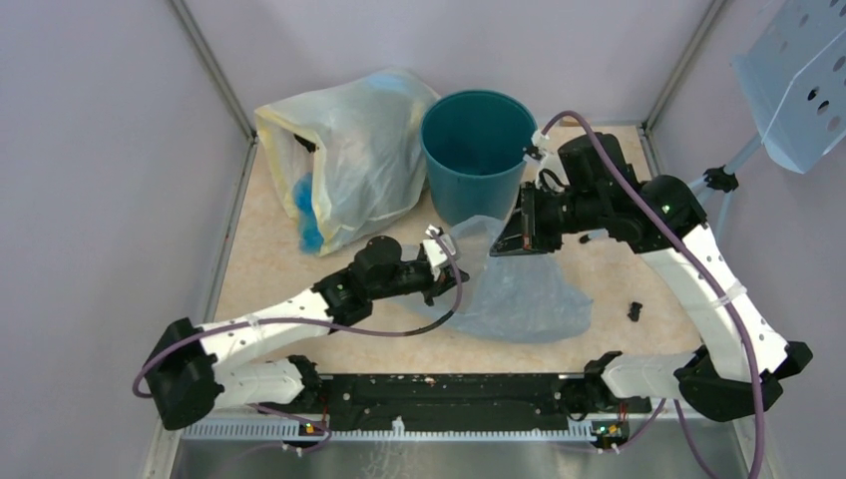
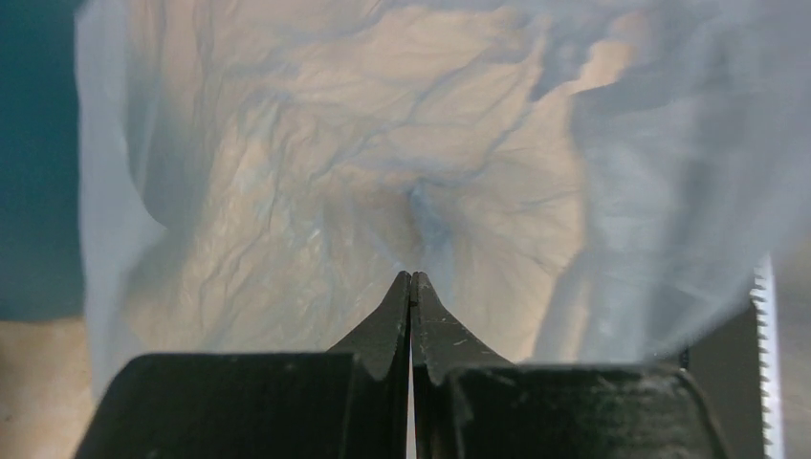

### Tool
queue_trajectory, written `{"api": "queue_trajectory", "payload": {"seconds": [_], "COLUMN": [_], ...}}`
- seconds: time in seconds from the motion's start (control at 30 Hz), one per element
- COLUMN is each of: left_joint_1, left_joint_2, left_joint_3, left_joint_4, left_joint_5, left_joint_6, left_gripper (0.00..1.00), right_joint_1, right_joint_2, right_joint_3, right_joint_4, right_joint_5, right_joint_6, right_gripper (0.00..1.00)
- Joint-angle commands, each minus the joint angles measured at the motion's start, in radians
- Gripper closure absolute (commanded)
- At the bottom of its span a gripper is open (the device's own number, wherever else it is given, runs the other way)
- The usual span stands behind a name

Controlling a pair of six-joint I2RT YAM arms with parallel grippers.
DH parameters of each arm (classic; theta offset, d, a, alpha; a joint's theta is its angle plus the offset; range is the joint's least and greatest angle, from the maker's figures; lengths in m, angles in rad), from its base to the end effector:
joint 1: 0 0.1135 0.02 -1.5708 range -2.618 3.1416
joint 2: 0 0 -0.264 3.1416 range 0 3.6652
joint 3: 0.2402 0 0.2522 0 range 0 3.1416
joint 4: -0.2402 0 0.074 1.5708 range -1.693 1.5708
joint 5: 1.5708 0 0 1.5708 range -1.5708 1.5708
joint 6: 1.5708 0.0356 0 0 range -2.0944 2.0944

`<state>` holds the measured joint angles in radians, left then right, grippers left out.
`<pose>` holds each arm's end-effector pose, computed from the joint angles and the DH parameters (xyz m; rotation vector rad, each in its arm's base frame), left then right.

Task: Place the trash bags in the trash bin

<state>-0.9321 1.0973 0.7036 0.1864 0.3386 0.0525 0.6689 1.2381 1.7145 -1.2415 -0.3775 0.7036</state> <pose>0.1420 -0.2111 0.2878 1.0981 1.5056 -0.9233 0.1497 0.1351 0.4545 -0.1628 2.5448 1.0619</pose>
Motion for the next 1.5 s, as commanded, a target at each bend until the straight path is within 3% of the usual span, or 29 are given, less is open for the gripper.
{"api": "queue_trajectory", "payload": {"seconds": [0.0,0.3,0.5,0.67,1.07,1.47], "left_joint_1": [-0.004,-0.002,0.015,0.018,0.03,-0.081], "left_joint_2": [0.109,0.302,0.272,0.242,0.291,0.309], "left_joint_3": [-0.027,0.008,-0.067,-0.053,-0.032,-0.006], "left_joint_4": [0.237,0.338,0.53,0.467,0.344,0.303], "left_joint_5": [-0.03,0.139,0.24,0.283,0.095,-0.164], "left_joint_6": [0.009,0.058,-0.098,-0.081,0.078,0.13], "left_gripper": [1.0,1.0,1.0,1.0,1.0,1.0], "right_joint_1": [-0.021,-0.028,-0.028,-0.029,-0.028,-0.03], "right_joint_2": [-0.005,0.018,0.002,-0.019,0.007,0.078], "right_joint_3": [0.058,0.073,0.026,-0.014,0.032,0.11], "right_joint_4": [0.02,-0.067,-0.139,-0.137,-0.139,-0.121], "right_joint_5": [-0.094,-0.204,-0.211,-0.251,-0.441,-0.43], "right_joint_6": [-0.009,-0.111,-0.191,-0.237,-0.233,-0.168], "right_gripper": [1.0,1.0,1.0,1.0,1.0,1.0]}}
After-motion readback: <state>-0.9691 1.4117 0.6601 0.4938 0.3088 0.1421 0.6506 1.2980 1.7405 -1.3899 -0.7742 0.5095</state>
